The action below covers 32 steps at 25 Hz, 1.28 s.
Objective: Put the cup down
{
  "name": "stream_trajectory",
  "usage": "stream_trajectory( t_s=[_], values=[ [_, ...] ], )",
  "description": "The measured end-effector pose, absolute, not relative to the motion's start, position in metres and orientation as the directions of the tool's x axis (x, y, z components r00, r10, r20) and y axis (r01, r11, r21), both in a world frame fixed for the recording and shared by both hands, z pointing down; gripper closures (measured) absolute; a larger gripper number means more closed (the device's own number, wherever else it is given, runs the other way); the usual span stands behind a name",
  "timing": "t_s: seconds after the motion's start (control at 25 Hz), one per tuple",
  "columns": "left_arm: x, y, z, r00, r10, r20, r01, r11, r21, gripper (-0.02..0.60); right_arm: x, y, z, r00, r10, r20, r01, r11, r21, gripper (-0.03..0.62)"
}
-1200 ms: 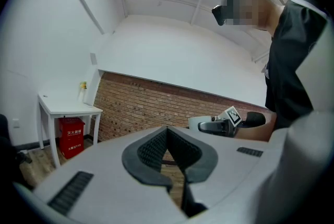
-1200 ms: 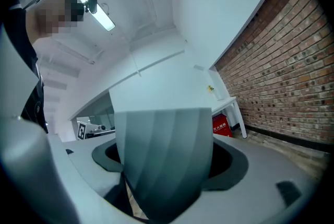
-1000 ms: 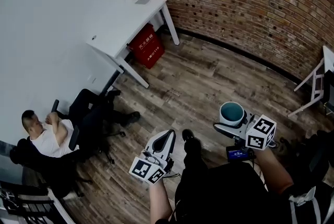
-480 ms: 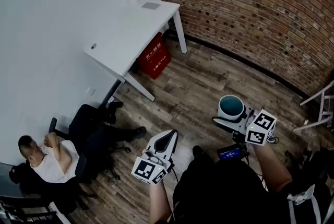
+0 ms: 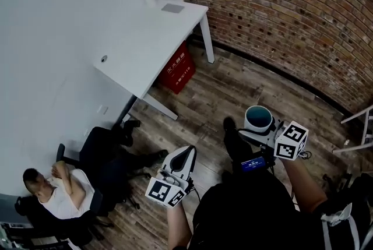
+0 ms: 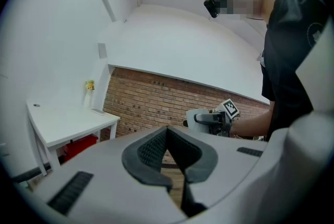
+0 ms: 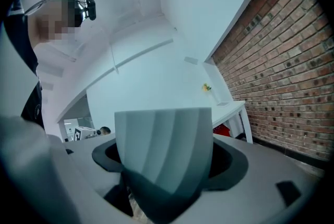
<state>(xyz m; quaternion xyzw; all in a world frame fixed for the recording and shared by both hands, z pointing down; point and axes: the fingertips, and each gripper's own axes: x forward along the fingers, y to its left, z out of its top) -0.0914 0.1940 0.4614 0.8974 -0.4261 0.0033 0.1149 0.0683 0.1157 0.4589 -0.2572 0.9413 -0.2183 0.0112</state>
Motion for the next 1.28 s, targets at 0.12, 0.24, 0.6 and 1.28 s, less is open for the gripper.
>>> stream_trajectory(
  t_s=[0.12,0.24,0.6,1.28],
  values=[
    [-0.102,0.154,0.466,0.634,-0.766,0.104,-0.768,-0.608,0.201,0.574,0.051,0.071,0.463,-0.876,-0.477,0.076,-0.462,0.782,-0.419,0.189],
    [-0.108,0.104,0.471,0.632,-0.768,0.104,-0.77,-0.607,0.195,0.574,0.037,0.014,0.468,-0.886,-0.461,0.057,-0.439,0.792,-0.424,0.191],
    [-0.153,-0.098,0.458,0.597,-0.8,0.056,-0.795,-0.582,0.171,0.574,0.003,-0.194,0.454,-0.903,-0.43,0.018,-0.4,0.823,-0.402,0.191],
    [-0.197,-0.343,0.434,0.569,-0.823,-0.008,-0.809,-0.561,0.177,0.574,-0.06,-0.412,0.423,-0.937,-0.35,0.009,-0.331,0.879,-0.344,0.191]
  ],
)
